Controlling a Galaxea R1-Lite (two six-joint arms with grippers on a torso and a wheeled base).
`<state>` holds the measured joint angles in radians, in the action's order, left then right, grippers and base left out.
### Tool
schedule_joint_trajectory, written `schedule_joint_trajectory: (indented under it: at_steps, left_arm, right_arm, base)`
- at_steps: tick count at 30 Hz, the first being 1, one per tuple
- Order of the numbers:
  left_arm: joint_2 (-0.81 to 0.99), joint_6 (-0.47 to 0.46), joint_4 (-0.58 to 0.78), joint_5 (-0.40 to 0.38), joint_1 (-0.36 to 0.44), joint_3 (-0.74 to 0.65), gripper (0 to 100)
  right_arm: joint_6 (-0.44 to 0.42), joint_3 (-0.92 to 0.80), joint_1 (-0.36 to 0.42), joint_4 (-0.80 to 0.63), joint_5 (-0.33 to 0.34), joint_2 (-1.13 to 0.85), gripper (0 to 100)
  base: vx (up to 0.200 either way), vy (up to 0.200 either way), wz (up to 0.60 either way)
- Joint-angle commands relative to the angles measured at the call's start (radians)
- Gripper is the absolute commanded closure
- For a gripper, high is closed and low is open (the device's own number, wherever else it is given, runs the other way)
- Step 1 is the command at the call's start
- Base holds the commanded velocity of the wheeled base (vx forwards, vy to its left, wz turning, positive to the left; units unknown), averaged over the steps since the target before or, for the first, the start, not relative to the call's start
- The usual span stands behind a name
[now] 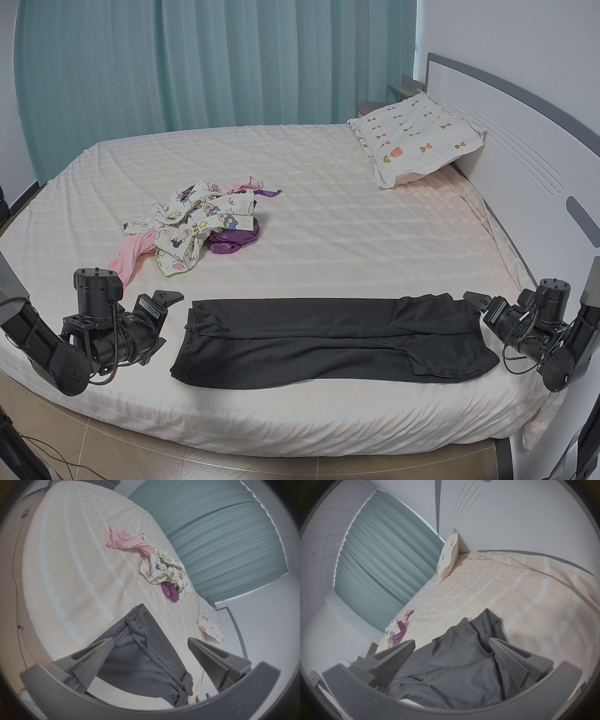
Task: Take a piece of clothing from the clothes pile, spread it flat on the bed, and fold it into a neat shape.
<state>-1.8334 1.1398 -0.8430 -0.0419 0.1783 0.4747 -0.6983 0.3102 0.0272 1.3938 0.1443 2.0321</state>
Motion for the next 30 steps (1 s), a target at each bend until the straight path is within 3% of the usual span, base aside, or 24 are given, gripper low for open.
schedule_joint_trajectory:
  at_steps: [1, 5, 9, 18, 19, 30]
  left_arm:
    - [-0.041, 0.003, -0.001, -0.003, 0.009, 0.009, 0]
    - [-0.044, 0.003, -0.001, -0.006, 0.006, -0.001, 0]
    - [-0.044, 0.003, 0.001, -0.018, 0.007, -0.002, 0]
    - [-0.063, 0.003, -0.001, -0.018, 0.01, -0.004, 0]
    - [-0.064, 0.005, -0.001, -0.018, 0.01, -0.004, 0]
    - [-0.066, 0.005, -0.001, -0.018, 0.009, -0.005, 0]
  right_arm:
    - [0.074, 0.173, 0.003, -0.145, 0.071, 0.071, 0]
    - [0.083, 0.254, -0.003, -0.251, 0.094, 0.089, 0]
    - [0.105, 0.263, -0.012, -0.259, 0.15, 0.135, 0]
    - [0.163, 0.279, -0.024, -0.254, 0.175, 0.204, 0]
    - [0.163, 0.279, -0.024, -0.254, 0.178, 0.207, 100]
    - [0.16, 0.253, -0.044, -0.234, 0.173, 0.188, 100]
  base:
    - [0.0, 0.0, 0.0]
    - [0.0, 0.0, 0.0]
    - [0.0, 0.0, 0.0]
    - [0.0, 0.0, 0.0]
    - [0.0, 0.0, 0.0]
    - [0.0, 0.0, 0.0]
